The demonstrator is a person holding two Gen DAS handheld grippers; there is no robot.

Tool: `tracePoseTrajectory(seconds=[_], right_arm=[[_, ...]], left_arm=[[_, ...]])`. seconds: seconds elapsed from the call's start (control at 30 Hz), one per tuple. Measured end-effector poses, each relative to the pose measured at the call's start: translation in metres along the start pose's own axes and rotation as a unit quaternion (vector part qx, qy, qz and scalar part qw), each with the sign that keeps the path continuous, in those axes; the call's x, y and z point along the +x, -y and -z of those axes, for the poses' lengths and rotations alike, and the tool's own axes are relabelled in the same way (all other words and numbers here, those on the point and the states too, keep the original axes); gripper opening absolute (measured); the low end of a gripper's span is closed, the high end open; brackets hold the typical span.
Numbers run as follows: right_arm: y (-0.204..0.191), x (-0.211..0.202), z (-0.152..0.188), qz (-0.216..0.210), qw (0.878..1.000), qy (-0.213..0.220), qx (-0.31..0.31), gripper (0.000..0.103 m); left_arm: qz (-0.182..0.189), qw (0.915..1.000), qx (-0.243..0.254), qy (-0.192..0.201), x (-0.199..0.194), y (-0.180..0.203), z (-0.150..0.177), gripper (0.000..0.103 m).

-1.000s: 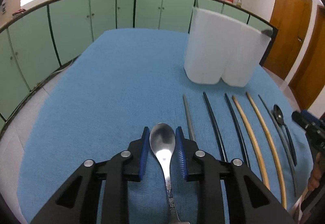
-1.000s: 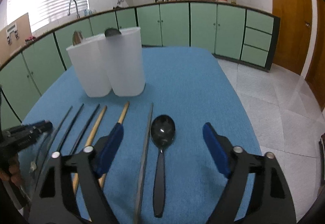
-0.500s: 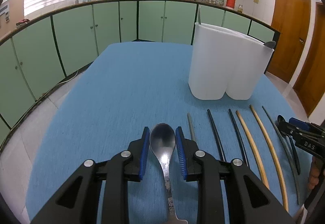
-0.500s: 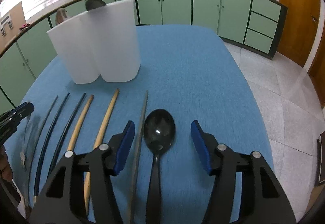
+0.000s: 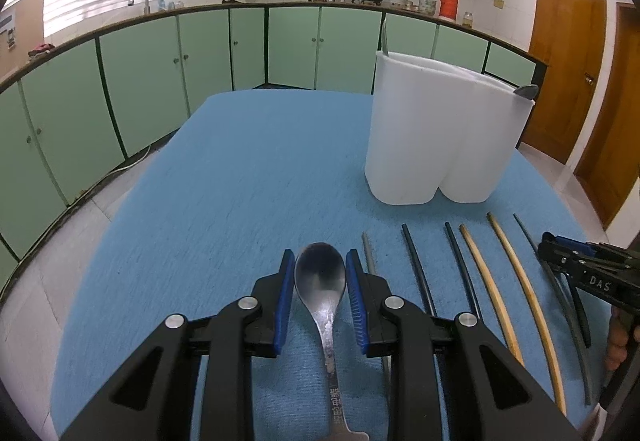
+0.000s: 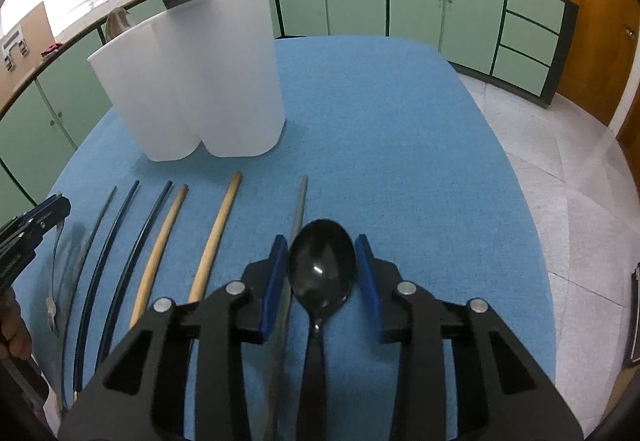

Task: Organize utensils
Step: 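Close the right tool on the black spoon's handle, then carry both spoons over the white holder and open both tools to drop them in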

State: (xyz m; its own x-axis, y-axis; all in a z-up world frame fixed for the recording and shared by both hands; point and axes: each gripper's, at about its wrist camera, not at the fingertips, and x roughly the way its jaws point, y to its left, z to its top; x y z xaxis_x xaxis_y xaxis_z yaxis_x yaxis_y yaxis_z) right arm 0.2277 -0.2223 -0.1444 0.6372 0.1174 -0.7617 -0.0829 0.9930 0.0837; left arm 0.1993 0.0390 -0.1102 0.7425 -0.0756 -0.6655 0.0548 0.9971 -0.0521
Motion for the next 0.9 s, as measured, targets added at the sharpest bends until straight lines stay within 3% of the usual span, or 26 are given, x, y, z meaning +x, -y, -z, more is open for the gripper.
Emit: tracePoseTrajectory(seconds=[0.37,0.9], right_arm=[[0.007,-0.037,0.003,-0.013,0.999,0.049,0.008,0.033],[0.016,-0.093,-0.016,-0.076,0.976,0.202,0.044,0.033]], left_arm=[[0.003,0.9997,-0.005,0.025,-0.015,-0.001,-0.003,0.026],[0.031,0.9882,-0.021,0.148,-0.058,-0.008,-0.023,0.025]])
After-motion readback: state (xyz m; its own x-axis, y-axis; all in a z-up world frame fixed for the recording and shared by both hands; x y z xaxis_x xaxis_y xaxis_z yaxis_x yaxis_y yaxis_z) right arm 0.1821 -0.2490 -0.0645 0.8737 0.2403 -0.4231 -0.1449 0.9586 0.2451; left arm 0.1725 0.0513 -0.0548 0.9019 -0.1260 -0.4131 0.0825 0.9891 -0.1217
